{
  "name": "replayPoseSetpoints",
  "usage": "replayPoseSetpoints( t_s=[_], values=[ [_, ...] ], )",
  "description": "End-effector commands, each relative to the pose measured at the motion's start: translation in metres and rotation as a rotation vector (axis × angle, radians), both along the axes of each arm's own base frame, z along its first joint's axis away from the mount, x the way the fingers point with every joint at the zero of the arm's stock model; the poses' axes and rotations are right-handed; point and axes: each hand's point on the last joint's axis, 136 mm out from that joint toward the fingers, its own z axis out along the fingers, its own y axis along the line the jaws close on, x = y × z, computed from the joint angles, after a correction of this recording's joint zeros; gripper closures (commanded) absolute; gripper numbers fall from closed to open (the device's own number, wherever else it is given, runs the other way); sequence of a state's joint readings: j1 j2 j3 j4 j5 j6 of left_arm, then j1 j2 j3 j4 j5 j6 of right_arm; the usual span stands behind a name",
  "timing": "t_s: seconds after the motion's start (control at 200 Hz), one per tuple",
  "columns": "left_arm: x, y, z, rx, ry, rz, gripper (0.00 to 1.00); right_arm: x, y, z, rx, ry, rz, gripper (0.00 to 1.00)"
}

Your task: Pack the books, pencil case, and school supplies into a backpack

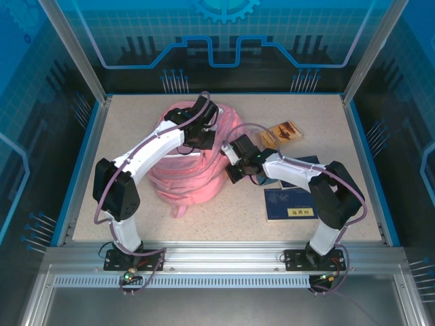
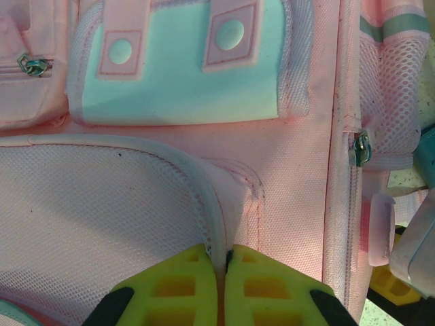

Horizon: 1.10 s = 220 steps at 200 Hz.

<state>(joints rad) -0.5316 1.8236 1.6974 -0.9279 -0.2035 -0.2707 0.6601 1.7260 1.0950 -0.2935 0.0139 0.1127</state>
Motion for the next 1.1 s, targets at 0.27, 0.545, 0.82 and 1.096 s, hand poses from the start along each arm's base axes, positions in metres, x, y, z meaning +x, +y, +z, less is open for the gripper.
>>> replayPoseSetpoints(
  t_s=[0.27, 0.545, 0.82, 1.096],
  values=[
    [0.042, -0.016, 0.038, -0.157, -0.133, 0.125, 1.0, -0.064, 0.029, 0.022, 0.169, 0.016, 0.181, 1.0],
    [0.059, -0.029, 0.029, -0.224, -0.131, 0.18, 1.0, -0.117, 0.083, 0.032, 0.328, 0.009, 0.293, 1.0],
    [0.057, -0.03, 0.03, -0.297, -0.108, 0.147, 1.0, -0.082, 0.03, 0.058, 0.468, -0.026, -0.033, 0.6],
    [0.046, -0.035, 0.03, -0.351, -0.089, 0.087, 1.0, -0.044, -0.016, 0.085, 0.647, 0.18, -0.345, 0.27]
  ],
)
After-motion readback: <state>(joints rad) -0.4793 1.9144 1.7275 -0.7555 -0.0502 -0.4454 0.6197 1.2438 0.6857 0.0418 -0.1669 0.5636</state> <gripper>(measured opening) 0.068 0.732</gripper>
